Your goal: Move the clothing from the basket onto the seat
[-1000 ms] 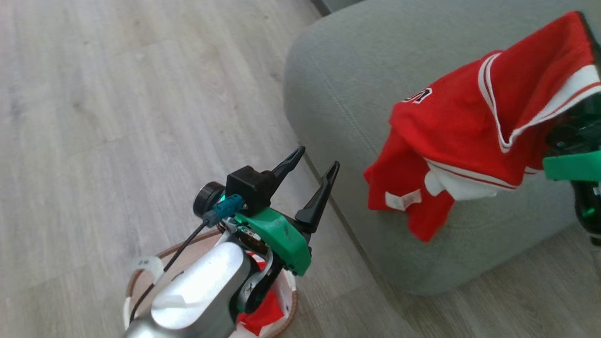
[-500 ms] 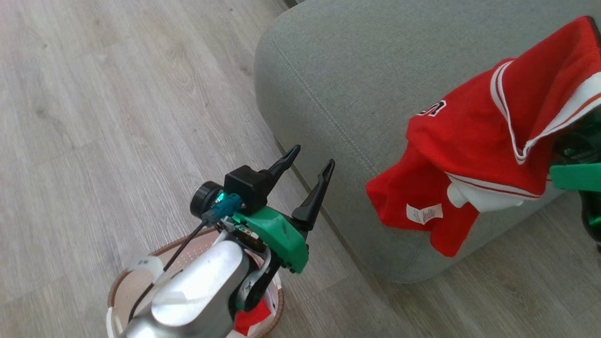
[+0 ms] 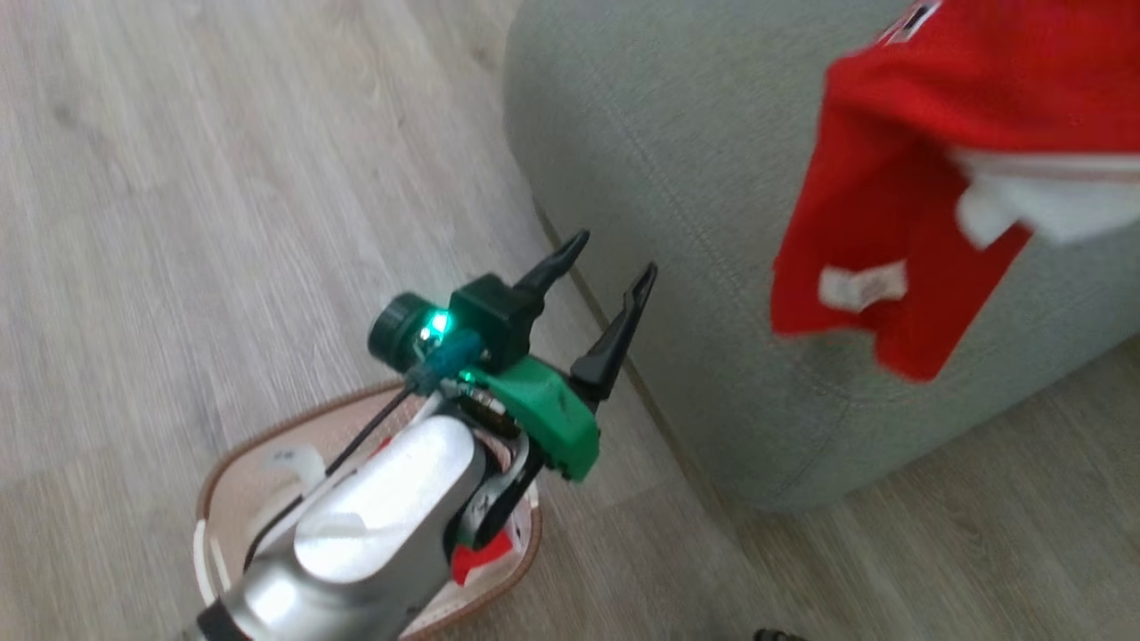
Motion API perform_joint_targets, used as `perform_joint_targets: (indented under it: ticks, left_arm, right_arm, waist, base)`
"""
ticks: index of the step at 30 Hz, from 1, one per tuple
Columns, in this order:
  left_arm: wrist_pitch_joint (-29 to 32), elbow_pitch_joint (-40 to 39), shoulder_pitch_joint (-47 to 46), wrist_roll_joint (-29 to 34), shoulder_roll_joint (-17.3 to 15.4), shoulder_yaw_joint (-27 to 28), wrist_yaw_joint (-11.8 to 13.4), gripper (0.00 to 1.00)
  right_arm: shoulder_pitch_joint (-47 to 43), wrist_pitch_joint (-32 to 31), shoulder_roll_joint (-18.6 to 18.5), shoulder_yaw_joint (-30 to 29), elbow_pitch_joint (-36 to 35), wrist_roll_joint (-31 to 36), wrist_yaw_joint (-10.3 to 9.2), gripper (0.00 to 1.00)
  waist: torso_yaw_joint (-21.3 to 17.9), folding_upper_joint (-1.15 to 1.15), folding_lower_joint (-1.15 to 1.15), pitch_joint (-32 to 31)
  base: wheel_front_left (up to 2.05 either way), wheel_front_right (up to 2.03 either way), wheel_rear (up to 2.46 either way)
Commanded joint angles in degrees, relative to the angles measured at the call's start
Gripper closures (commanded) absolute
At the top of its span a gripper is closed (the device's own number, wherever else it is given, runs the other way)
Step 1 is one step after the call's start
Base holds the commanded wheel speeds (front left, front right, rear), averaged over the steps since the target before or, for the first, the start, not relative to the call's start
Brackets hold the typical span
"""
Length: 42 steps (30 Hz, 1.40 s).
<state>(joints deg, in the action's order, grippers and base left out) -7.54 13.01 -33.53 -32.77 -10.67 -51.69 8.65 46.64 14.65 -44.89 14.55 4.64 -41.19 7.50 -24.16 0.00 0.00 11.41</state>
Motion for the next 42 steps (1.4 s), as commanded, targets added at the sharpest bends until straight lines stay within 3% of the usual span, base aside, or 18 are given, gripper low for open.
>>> perform_joint_targets:
  ticks: [1, 11, 28, 33, 41, 42]
  left_arm:
    - [0.28, -1.98, -3.86, 0.75, -0.24, 1.46, 0.32, 0.00]
    - [1.25, -1.04, -8.20, 2.61, 2.00, 0.14, 0.68, 0.00]
    - [-0.27, 1.84, -12.94, 4.25, 5.56, -1.41, 1.52, 0.00]
    - [-0.99, 2.69, -13.34, 4.08, 5.94, -1.47, 1.77, 0.00]
    - [-1.79, 3.79, -12.80, 3.11, 6.04, -1.40, 1.72, 0.00]
    - [-1.87, 3.89, -12.68, 2.97, 6.00, -1.36, 1.73, 0.00]
  right_arm:
    - [2.90, 0.35, -2.48, 0.89, 0.66, -1.44, -0.01, 1.00]
    - [15.46, 0.35, -7.46, 7.18, 15.84, -9.04, -0.01, 1.00]
    - [14.19, -0.19, -5.68, 20.82, 43.18, -13.79, -0.01, 1.00]
    - [12.92, -8.02, -4.63, 25.40, 48.69, -19.85, -0.01, 1.00]
    - [11.72, -24.37, -5.59, 30.65, 50.50, -28.37, -0.01, 1.00]
    - [11.84, -25.39, -5.65, 31.18, 50.52, -28.81, -0.01, 0.93]
  waist:
    - [1.88, 0.00, 0.00, 2.83]
    - [6.30, 0.00, 0.00, 10.40]
    - [13.47, 0.00, 0.00, 19.46]
    - [14.83, 0.00, 0.00, 19.94]
    - [15.26, 0.00, 0.00, 18.20]
    - [15.18, 0.00, 0.00, 17.84]
  base:
    - [0.00, 0.00, 0.00]
    - [0.00, 0.00, 0.00]
    - [0.00, 0.00, 0.00]
    - [0.00, 0.00, 0.00]
    - [0.00, 0.00, 0.00]
    - [0.00, 0.00, 0.00]
